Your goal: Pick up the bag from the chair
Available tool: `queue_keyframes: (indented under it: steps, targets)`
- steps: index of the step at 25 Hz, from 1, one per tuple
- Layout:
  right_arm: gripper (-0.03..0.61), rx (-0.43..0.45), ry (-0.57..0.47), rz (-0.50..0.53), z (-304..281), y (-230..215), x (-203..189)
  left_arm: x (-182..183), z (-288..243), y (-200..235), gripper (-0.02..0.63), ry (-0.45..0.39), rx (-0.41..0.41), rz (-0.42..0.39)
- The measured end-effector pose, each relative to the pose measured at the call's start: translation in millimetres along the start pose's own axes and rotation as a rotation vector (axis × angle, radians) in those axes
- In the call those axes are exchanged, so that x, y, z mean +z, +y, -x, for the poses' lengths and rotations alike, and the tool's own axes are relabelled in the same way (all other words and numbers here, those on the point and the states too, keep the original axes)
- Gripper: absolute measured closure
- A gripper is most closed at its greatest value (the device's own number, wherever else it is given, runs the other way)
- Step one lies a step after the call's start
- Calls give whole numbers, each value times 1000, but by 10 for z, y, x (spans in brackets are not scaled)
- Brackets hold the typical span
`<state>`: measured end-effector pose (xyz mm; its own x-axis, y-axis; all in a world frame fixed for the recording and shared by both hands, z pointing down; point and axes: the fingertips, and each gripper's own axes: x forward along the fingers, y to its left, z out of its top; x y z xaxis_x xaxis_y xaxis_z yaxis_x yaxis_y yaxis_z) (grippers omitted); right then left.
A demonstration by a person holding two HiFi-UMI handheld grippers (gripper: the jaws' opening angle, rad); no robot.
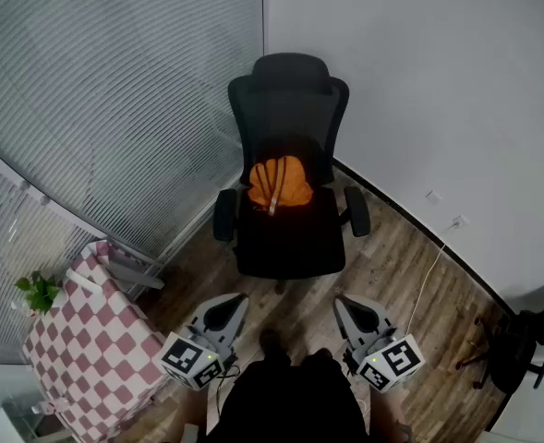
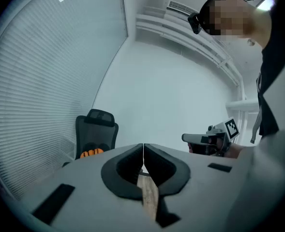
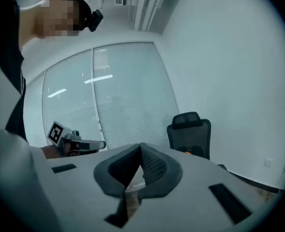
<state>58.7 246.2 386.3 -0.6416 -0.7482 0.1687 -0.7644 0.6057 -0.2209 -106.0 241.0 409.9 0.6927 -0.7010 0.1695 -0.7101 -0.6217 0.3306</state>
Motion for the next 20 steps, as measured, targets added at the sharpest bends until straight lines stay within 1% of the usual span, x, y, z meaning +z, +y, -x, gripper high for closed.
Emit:
queue_keyframes:
  steps: [3,7,9,12,14,20]
  targets:
    - [560,12,-14,35,-123,8,79,54,-8,79,580,-11,6,-20]
    - [560,24,-11,47,-168,55,89,56,18,124,580,-17,11,-19]
    - [560,13,-17,36,-175,43,83,56,19,139,580,-22,10,-17]
    - [560,-16,-58,-24,-166,-25,106,63,15,156,580,-22,9,-14]
    - [560,-31,-67,-55,-166,-74,100,53,15,170,580,-23,6,-11]
    - [560,-80,-38,-47,-161,-153,65,5,7,216,580,-15,-4,7]
